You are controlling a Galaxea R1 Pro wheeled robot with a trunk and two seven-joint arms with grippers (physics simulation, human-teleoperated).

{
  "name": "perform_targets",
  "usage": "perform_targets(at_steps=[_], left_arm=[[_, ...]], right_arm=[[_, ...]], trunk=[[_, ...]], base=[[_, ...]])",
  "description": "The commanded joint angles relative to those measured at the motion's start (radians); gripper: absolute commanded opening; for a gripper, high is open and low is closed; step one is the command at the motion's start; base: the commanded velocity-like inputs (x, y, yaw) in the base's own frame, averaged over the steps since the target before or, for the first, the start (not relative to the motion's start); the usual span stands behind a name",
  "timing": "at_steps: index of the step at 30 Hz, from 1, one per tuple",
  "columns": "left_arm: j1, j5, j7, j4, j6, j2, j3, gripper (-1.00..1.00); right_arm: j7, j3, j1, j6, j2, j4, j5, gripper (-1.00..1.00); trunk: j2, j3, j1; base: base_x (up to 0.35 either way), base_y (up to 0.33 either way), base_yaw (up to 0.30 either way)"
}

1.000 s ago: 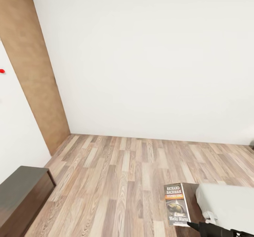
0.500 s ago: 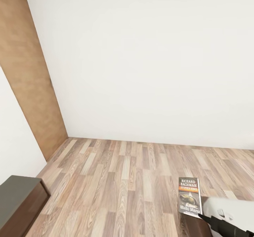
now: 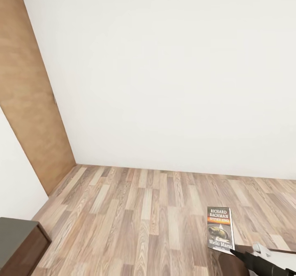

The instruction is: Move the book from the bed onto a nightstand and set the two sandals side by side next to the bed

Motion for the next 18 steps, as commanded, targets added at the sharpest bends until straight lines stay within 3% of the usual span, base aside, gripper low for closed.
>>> perform_targets(at_steps=[1,18], left_arm=[[-0.001,-0.009,-0.001,0.001,-0.007,0.000,0.003,1.00],[-0.001,-0.009,-0.001,0.001,-0.007,0.000,0.003,1.00]], right_arm=[[0.006,0.003,-0.002,0.004,0.000,0.003,-0.012,-1.00],[0.005,0.003,-0.002,0.004,0.000,0.003,-0.012,-1.00]], trunk=[[-0.002,-0.002,0.001],[-0.002,-0.002,0.001]], base=[[0.330,0.000,0.000],[0.330,0.000,0.000]])
